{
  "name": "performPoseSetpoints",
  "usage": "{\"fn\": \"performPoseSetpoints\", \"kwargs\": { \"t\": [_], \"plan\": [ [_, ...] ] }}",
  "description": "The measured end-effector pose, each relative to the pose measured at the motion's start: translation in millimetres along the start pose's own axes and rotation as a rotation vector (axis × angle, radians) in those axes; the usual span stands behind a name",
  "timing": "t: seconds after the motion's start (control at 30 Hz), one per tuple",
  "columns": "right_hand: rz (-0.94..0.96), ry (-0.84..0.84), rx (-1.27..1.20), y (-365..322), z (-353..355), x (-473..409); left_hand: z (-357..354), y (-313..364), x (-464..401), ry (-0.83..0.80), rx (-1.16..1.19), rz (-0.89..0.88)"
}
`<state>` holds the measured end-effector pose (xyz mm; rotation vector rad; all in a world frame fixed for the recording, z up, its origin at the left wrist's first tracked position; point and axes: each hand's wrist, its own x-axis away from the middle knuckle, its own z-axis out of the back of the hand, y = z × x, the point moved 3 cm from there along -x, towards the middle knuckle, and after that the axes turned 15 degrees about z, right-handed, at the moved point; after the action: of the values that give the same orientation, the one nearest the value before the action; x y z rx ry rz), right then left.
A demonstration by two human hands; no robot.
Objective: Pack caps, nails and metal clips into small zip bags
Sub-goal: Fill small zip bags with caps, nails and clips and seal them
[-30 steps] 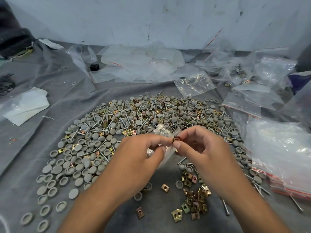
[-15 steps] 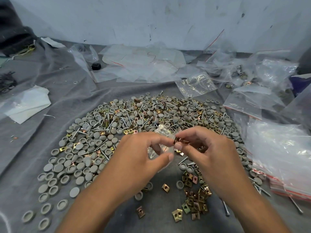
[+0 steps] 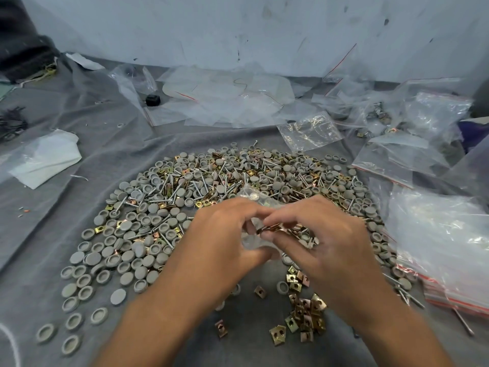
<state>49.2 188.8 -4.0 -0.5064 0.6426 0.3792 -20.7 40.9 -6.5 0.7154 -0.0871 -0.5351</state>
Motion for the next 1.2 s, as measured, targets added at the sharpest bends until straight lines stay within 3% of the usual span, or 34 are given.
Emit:
{"fn": "performPoseSetpoints", "kwargs": {
  "t": [0.2, 0.53, 0.77, 1.03, 1.2],
  "plan": [
    [0.034, -0.006, 0.253, 4.4, -0.6, 2.9, 5.3, -1.3, 2.2, 0.110, -0.004, 0.008],
    [0.005, 0.057, 0.255, 0.2, -1.4, 1.0, 9.7, 0.9, 5.6, 0.190, 0.045, -0.039],
    [-0.107, 0.054, 0.166, -0.5, -3.9, -0.9, 5.3, 1.3, 4.3, 0.167, 0.069, 0.003],
    [-0.267, 0.130, -0.213, 5.9, -0.7, -1.1, 1.7, -1.1, 0.5, 0.187, 0.082, 0.080],
    [-0.198, -0.006, -0.193, 7.4, 4.7, 3.0, 7.3, -3.5, 0.4, 0.235, 0.126, 0.102]
  ]
}}
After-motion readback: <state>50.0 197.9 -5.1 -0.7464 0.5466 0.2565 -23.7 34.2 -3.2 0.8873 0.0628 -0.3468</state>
